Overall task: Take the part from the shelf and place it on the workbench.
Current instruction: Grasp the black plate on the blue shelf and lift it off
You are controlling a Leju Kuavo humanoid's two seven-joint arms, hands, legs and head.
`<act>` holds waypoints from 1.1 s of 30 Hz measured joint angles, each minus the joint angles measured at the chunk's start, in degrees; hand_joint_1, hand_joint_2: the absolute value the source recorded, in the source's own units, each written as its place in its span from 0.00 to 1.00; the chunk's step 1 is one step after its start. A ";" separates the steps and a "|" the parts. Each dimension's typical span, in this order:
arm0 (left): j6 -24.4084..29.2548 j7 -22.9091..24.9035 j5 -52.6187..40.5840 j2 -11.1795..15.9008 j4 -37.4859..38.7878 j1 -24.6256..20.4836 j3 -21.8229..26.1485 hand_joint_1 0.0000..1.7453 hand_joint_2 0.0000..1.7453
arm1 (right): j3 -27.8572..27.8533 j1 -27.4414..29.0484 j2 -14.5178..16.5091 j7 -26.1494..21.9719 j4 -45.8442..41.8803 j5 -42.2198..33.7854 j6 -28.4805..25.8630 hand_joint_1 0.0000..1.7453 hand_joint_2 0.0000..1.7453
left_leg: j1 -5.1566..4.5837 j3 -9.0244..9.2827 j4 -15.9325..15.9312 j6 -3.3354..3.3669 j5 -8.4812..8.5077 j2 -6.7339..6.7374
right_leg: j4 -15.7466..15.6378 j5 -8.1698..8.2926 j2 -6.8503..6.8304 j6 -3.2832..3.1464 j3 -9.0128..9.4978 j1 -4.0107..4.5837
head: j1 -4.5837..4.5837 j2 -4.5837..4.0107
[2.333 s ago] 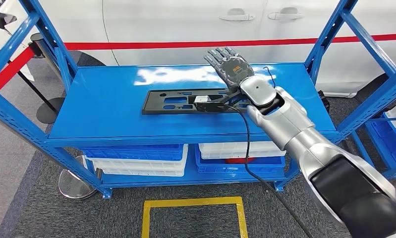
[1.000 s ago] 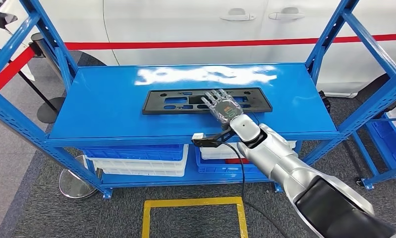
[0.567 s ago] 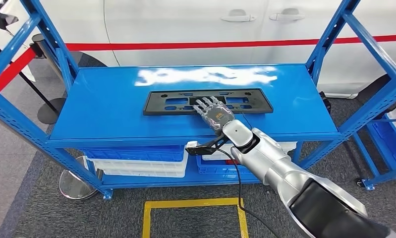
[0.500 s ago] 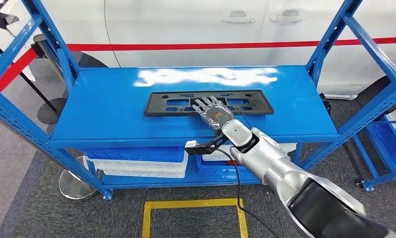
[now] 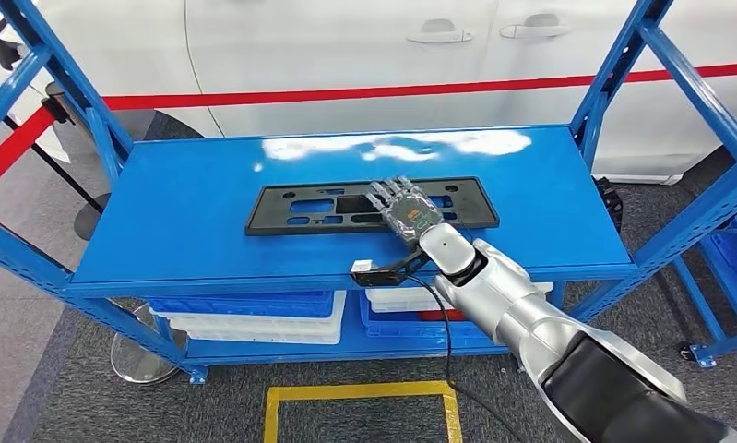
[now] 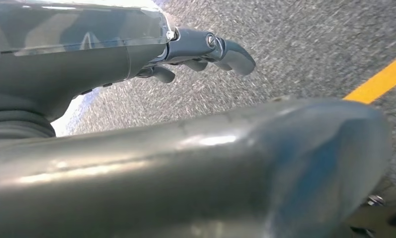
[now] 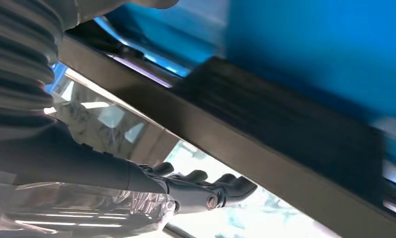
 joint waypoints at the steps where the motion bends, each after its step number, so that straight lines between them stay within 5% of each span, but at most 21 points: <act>1: -0.03 -0.04 0.06 -0.01 0.00 -0.04 0.00 0.00 0.00 | -0.03 -0.04 -0.01 0.01 -0.08 -0.01 0.03 0.00 1.00 | 0.03 -1.17 2.54 -0.23 -1.09 0.24 | -0.12 -0.23 -0.09 -0.38 0.50 -0.02 | -0.04 0.00; 4: -0.30 -0.19 0.52 -0.03 0.00 -0.08 0.00 0.00 0.00 | -0.05 0.27 -0.01 -0.13 -0.11 -0.17 0.01 0.00 1.00 | 0.03 -7.77 13.56 -0.42 -4.57 0.47 | -0.16 -1.09 -0.19 -0.97 1.52 0.37 | -0.08 0.00; 5: -0.38 -0.21 0.72 -0.03 0.00 -0.04 0.00 0.00 0.00 | -0.07 0.44 -0.01 -0.27 -0.12 -0.39 -0.01 0.00 1.00 | 0.01 -9.24 15.18 -0.30 -4.26 0.47 | -0.16 -1.44 -0.16 -1.03 1.92 0.53 | -0.08 0.00; 7: -0.44 -0.23 1.01 -0.02 0.00 0.05 0.00 0.00 0.00 | -0.19 0.76 -0.01 -0.68 -0.17 -1.00 0.17 0.00 1.00 | -0.13 -8.76 11.44 0.37 -0.06 0.47 | -0.17 -2.28 -0.06 -1.09 3.07 0.88 | -0.08 0.00; 9: -0.42 -0.26 1.15 0.11 0.02 0.05 0.00 0.00 0.00 | -0.31 1.04 -0.03 -0.93 -0.23 -1.33 0.62 0.50 1.00 | -0.59 -5.68 3.37 1.50 4.49 0.50 | -0.26 -3.12 0.00 -0.95 4.10 1.15 | -0.05 0.00; 11: -0.37 -0.29 1.20 0.25 0.04 -0.11 -0.03 0.00 0.00 | -0.35 1.28 -0.11 -0.91 -0.25 -1.43 0.90 1.00 1.00 | -0.97 -3.78 -0.85 1.94 5.60 0.54 | -0.36 -3.58 0.03 -0.59 4.44 1.28 | 0.00 0.00; 14: -0.26 -0.31 1.19 0.26 0.06 -0.29 -0.21 0.00 0.00 | -0.54 1.64 -0.41 -0.87 -0.23 -2.14 0.89 1.00 1.00 | -1.03 -3.38 -1.51 1.33 5.26 0.47 | -0.56 -3.79 -0.01 -0.28 4.63 1.23 | 0.07 0.00; 33: 2.46 -0.77 3.63 0.21 0.35 -0.56 -2.06 0.00 0.00 | -9.53 6.42 -4.70 4.46 -12.06 -6.15 -3.73 1.00 1.00 | -1.21 -3.53 -1.49 2.21 4.85 0.31 | -1.67 -3.72 -0.19 0.40 5.09 1.00 | 0.06 0.00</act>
